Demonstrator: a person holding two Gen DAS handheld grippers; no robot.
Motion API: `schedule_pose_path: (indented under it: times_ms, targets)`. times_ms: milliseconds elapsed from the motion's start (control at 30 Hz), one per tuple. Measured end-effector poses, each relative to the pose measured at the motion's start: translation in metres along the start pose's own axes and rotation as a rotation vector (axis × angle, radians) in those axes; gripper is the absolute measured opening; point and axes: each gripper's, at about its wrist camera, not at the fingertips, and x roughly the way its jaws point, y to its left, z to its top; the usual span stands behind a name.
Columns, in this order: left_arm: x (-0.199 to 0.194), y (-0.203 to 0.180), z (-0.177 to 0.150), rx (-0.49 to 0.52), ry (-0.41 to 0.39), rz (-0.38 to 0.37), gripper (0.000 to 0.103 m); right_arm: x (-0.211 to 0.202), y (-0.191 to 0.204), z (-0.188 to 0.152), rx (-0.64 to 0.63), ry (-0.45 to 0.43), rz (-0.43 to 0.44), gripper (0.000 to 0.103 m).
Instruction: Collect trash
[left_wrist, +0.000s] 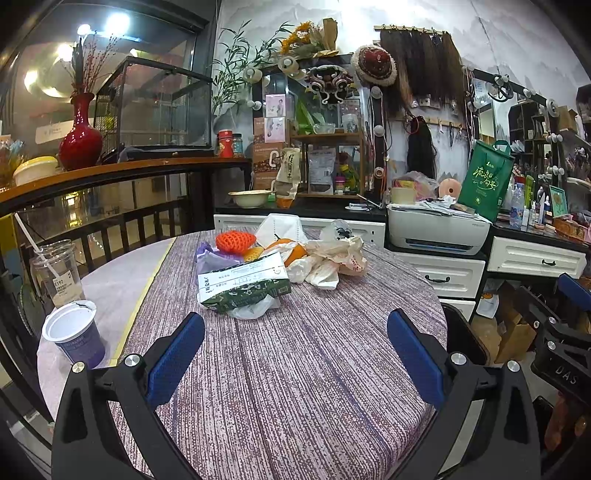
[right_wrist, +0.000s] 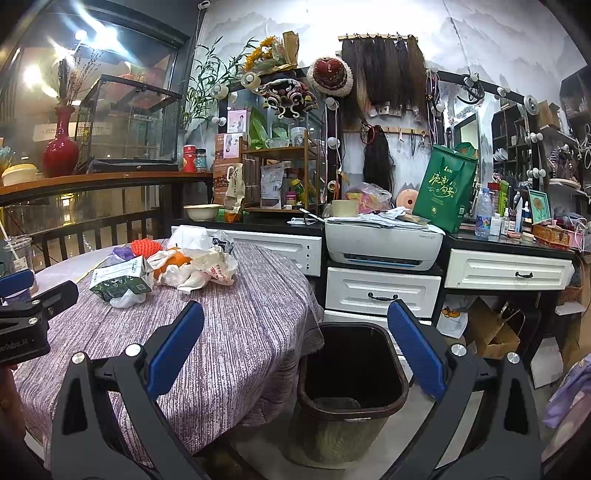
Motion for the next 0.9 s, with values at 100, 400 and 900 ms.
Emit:
schedule_pose_path:
  times_ms: [100, 400, 900]
  targets:
    - [0.0002, -0.0002, -0.0005, 0.0, 0.0, 0.0, 0.098, -0.0001, -0.0002, 0.0, 0.002, 0.0, 0.0, 0.098]
    - [0.0002, -0.0004, -0.0001, 0.0, 0.001, 0.0, 0.098, 0.0007, 0.0002, 0.0002, 0.0, 0.003, 0.0, 0.098]
    - [0.0005, 0.0, -0.0012, 0.001, 0.002, 0.001, 0.098, 0.0015, 0.0019, -0.0007, -0.001, 0.007, 0.0, 0.098]
